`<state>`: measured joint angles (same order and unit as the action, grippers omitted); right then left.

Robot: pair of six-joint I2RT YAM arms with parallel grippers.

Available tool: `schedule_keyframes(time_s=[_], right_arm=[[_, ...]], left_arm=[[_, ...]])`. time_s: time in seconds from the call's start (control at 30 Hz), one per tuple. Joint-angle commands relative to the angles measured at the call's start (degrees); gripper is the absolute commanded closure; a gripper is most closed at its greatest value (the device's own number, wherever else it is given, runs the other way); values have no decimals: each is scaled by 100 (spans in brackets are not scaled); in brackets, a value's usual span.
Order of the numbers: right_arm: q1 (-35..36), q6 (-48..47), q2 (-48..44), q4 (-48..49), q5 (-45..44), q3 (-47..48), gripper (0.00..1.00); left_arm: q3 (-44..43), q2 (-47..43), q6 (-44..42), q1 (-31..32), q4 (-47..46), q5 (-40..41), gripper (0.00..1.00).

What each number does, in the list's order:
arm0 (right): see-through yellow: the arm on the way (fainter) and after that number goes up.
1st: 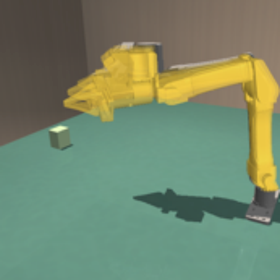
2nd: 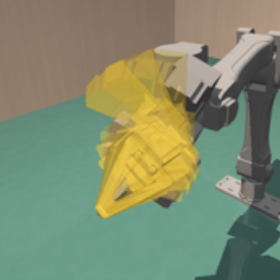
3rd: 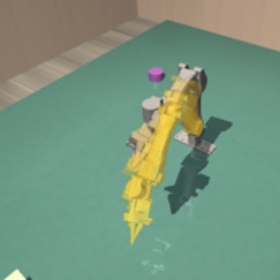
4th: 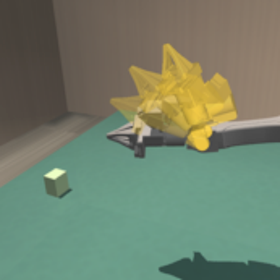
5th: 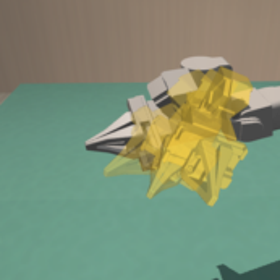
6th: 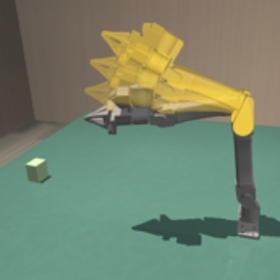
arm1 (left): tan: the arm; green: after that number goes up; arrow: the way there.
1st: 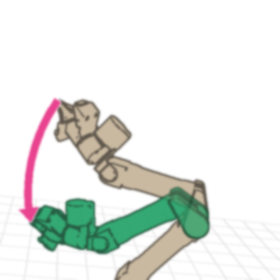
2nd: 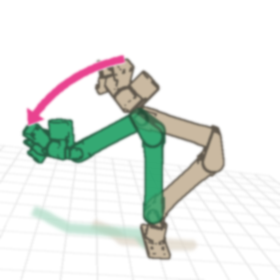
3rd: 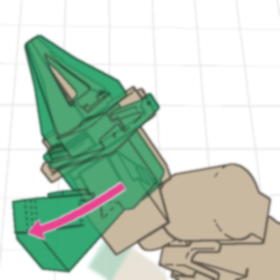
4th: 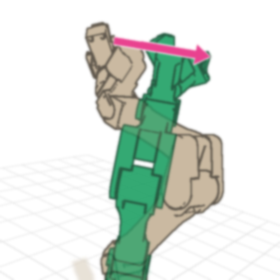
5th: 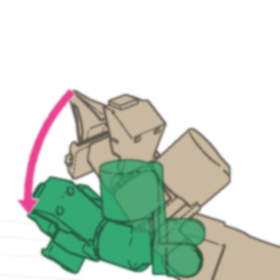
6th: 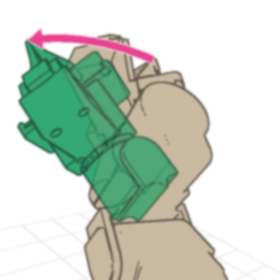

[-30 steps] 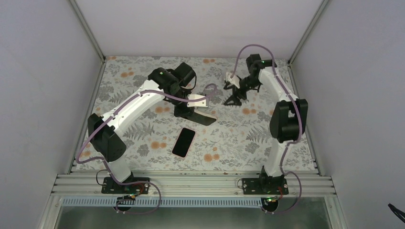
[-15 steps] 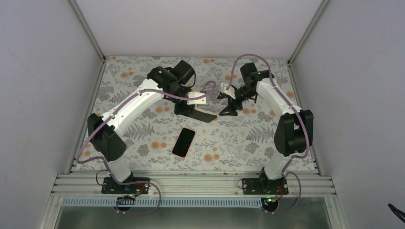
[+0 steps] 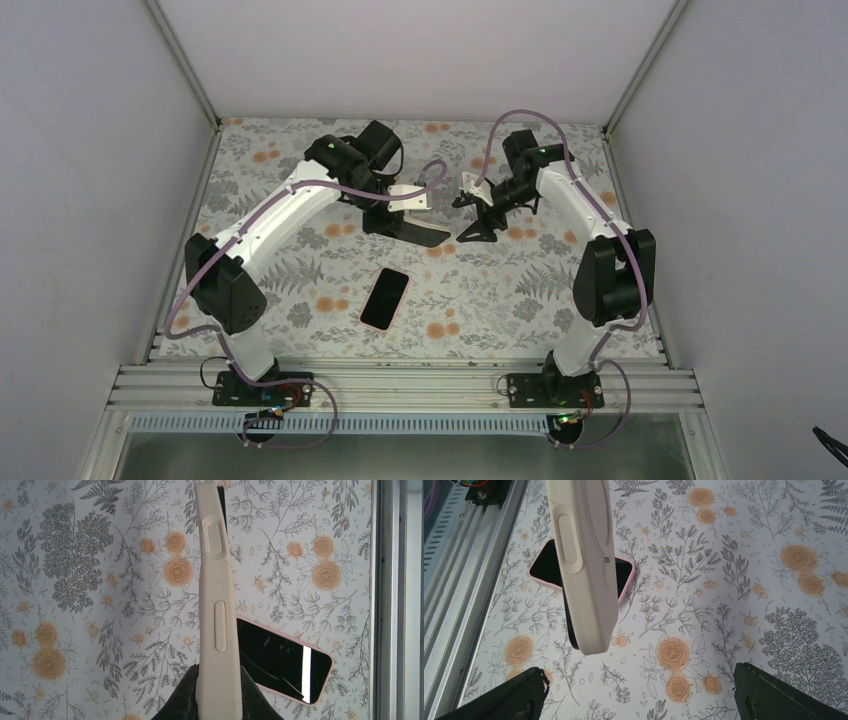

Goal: Take the phone out of the phone case
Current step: Remove the phone case from the phone.

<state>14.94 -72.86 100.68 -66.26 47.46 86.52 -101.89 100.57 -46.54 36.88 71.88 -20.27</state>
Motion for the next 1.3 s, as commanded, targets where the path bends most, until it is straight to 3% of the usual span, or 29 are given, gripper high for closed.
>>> schedule_keyframes(time_s=[0.0,0.3,0.93,1.27], right_arm=[[11,-23,118,-8,270,197,9],[39,173,183,256,249,286,14],[82,-104,222,-245,311,476,17],[84,139,180,153,189,371,18]], left_arm=[[-159,-23,-105,-34,-150,-312,98],[-258,10,-96,-31,-77,-452,98],[-347,91,-48,-37,-219,-266,98],[-419,134,-69,-33,-92,-466,98]])
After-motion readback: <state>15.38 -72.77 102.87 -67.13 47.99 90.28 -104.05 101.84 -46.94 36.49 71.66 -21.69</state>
